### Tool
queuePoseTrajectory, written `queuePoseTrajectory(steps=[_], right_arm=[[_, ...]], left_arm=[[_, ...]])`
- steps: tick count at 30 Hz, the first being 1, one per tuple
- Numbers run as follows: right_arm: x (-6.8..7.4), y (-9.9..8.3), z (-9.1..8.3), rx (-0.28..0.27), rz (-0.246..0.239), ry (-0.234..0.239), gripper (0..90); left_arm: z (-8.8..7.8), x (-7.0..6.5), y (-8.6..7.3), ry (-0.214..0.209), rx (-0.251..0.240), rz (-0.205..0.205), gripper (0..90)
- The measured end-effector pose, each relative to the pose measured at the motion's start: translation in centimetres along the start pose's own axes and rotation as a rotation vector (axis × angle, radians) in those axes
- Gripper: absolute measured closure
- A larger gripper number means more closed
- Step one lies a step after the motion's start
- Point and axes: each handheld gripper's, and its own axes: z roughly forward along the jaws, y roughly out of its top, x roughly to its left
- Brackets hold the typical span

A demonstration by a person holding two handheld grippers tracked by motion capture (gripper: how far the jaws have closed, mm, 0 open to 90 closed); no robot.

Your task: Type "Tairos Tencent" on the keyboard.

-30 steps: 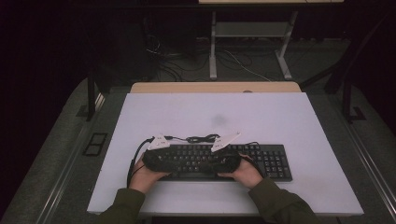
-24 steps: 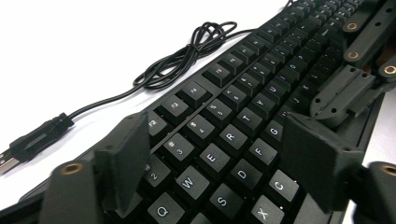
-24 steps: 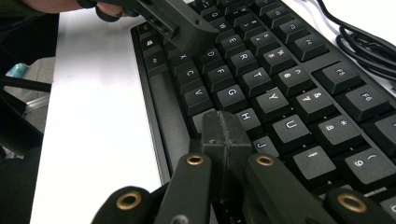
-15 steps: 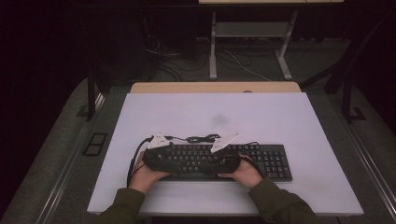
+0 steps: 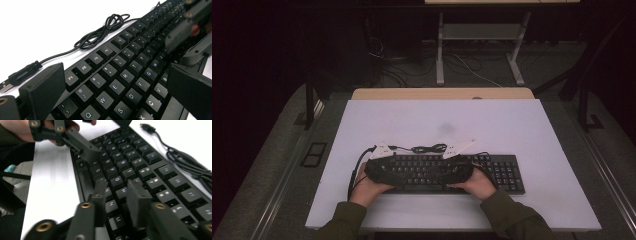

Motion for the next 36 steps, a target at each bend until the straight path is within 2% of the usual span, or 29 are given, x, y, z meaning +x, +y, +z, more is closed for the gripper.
queuePoseTrajectory(steps=[5,8,12,19,26,36], right_arm=[[-0.5,-0.1,-0.5,-0.036,0.014,-0.021,48.4],[-0.8,-0.1,-0.7,-0.053,0.019,-0.039,38.4],[-1.1,-0.3,-0.8,-0.066,0.034,-0.059,30.8],[-1.6,-0.5,-0.9,-0.078,0.044,-0.080,27.1],[-1.9,-0.6,-1.2,-0.093,0.052,-0.109,22.9],[-2.2,-0.6,-1.3,-0.102,0.064,-0.122,20.8]], left_arm=[[-0.1,-0.1,0.0,-0.006,0.004,0.003,7.6],[-0.2,-0.1,-0.1,-0.011,0.000,0.007,13.6],[-0.3,-0.1,-0.2,-0.024,0.002,0.010,20.6],[-0.6,-0.3,-0.1,-0.049,-0.003,0.014,36.7],[-0.8,-0.6,0.0,-0.080,-0.001,0.037,56.4],[-0.7,-1.2,0.0,-0.143,0.035,0.065,82.7]])
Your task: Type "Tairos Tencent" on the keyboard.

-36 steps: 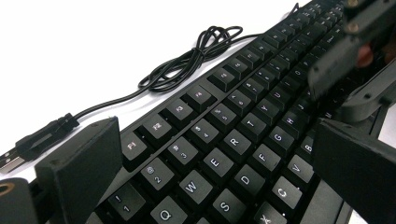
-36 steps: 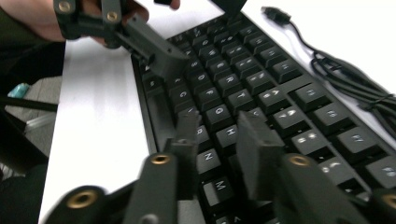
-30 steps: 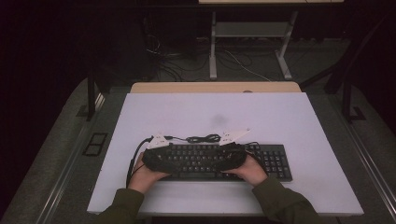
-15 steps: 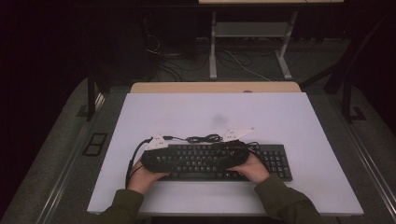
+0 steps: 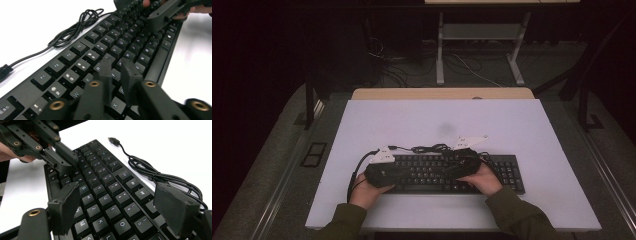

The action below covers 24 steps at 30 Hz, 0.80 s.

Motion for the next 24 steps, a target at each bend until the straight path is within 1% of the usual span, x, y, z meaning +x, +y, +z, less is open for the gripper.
queuePoseTrajectory(steps=[2,4,11,16,17,24], right_arm=[[0.01,0.00,0.01,0.000,0.001,0.000,20.7],[0.02,0.00,0.03,-0.001,0.002,-0.001,20.7],[0.06,-0.07,0.16,0.003,0.001,-0.002,20.6],[0.08,-0.08,0.19,0.005,0.002,0.000,20.6],[0.08,-0.07,0.19,0.006,0.002,0.000,20.6],[0.07,-0.07,0.19,0.004,0.002,-0.001,20.6]], left_arm=[[-0.02,0.03,0.02,-0.012,0.010,0.006,87.2],[0.03,-0.03,0.00,-0.024,0.018,0.003,89.2],[0.50,-0.23,-0.10,-0.053,0.059,0.010,89.3],[0.72,-0.23,-0.25,-0.061,0.077,0.015,89.3],[0.73,-0.17,-0.26,-0.063,0.086,0.023,89.3],[0.77,-0.21,-0.27,-0.069,0.087,0.020,89.3]])
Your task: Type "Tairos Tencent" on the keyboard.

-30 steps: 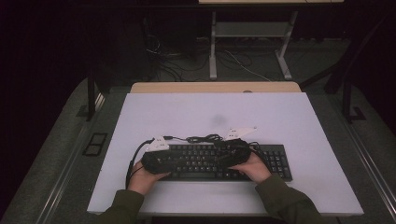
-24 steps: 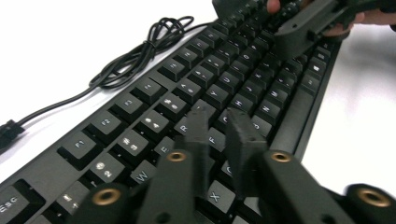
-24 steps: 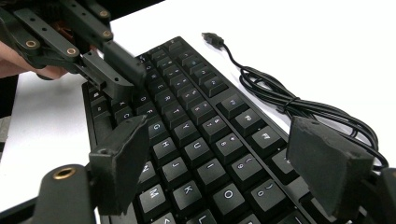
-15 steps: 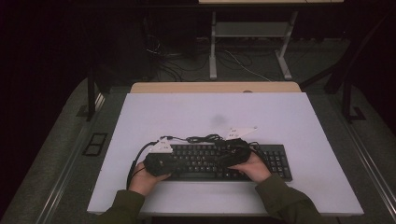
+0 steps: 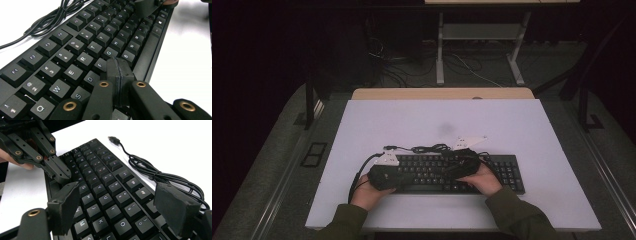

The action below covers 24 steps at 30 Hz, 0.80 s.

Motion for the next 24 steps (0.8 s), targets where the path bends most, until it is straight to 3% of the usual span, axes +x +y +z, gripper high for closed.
queuePoseTrajectory(steps=[14,24], right_arm=[[-0.01,0.05,-0.04,-0.001,-0.006,-0.002,20.6],[0.00,0.08,-0.08,-0.003,-0.002,-0.002,20.7]], left_arm=[[0.14,-0.02,-0.02,-0.004,0.019,0.009,89.3],[-0.18,0.01,0.18,0.005,-0.001,0.006,89.3]])
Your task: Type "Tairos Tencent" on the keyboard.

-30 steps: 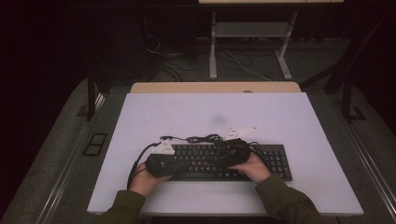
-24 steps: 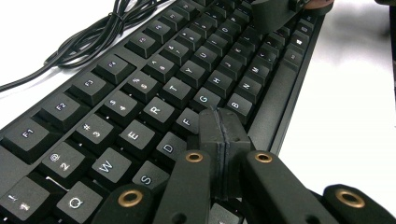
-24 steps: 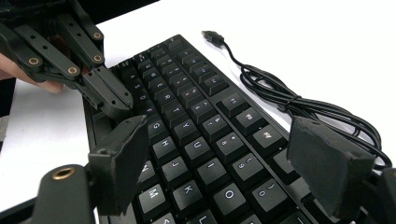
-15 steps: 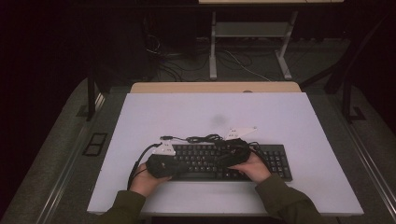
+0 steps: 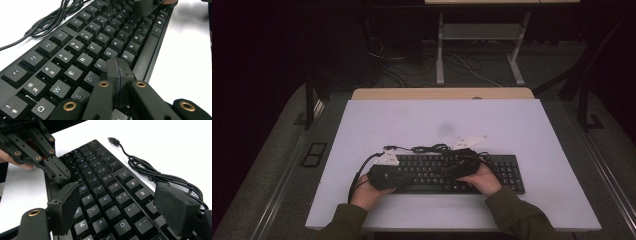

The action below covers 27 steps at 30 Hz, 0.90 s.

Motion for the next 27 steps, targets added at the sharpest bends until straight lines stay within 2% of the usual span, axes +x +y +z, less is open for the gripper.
queuePoseTrajectory(steps=[12,19,27], right_arm=[[0.0,0.0,0.1,0.001,-0.003,0.001,20.7],[0.0,-0.1,0.1,0.003,0.000,0.000,20.9],[0.0,-0.1,0.1,0.004,0.002,0.000,21.1]], left_arm=[[-0.4,0.4,0.3,0.022,-0.029,-0.009,89.3],[-0.7,1.3,0.6,0.057,-0.053,-0.019,89.3],[-0.5,2.1,0.7,0.089,-0.055,-0.030,89.3]])
